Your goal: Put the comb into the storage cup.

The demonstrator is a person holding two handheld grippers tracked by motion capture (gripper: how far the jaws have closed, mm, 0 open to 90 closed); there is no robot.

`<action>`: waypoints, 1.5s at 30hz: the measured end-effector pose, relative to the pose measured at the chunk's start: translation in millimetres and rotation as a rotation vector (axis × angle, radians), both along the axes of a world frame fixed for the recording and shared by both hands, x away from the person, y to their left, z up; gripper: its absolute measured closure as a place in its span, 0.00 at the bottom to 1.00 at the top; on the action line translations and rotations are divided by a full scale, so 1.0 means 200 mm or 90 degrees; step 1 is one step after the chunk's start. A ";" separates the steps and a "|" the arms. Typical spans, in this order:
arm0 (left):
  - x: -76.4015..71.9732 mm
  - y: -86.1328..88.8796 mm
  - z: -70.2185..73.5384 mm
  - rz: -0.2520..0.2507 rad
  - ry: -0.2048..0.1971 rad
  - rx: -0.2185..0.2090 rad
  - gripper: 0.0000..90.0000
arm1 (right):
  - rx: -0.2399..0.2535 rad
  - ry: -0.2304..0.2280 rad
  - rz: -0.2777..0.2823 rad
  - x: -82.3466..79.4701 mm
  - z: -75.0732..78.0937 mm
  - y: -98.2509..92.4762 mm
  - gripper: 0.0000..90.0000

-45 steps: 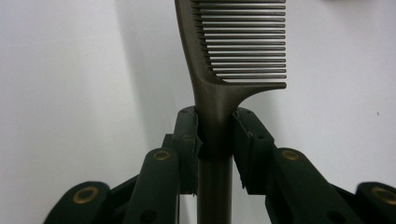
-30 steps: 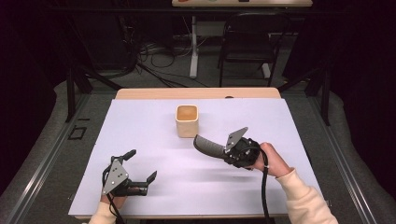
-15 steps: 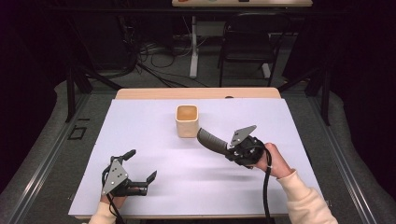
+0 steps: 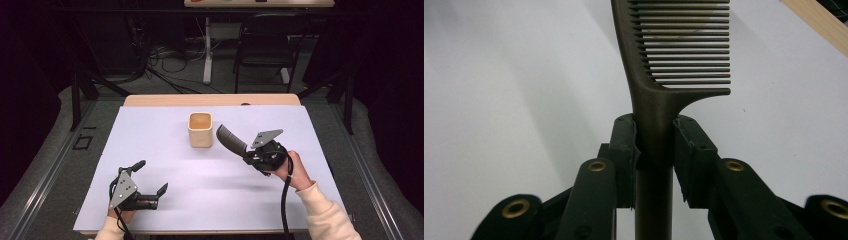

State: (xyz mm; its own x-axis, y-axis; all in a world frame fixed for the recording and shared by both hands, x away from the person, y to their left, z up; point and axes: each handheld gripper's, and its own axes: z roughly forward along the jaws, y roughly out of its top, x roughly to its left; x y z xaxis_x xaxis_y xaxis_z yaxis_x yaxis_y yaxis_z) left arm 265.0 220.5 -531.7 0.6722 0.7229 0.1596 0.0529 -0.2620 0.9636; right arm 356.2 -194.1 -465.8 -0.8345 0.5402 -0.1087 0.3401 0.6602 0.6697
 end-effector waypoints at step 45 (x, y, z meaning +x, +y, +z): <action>0.00 0.00 0.00 0.001 0.000 -0.002 0.00 | 0.046 -0.060 -0.053 0.20 0.09 0.08 0.80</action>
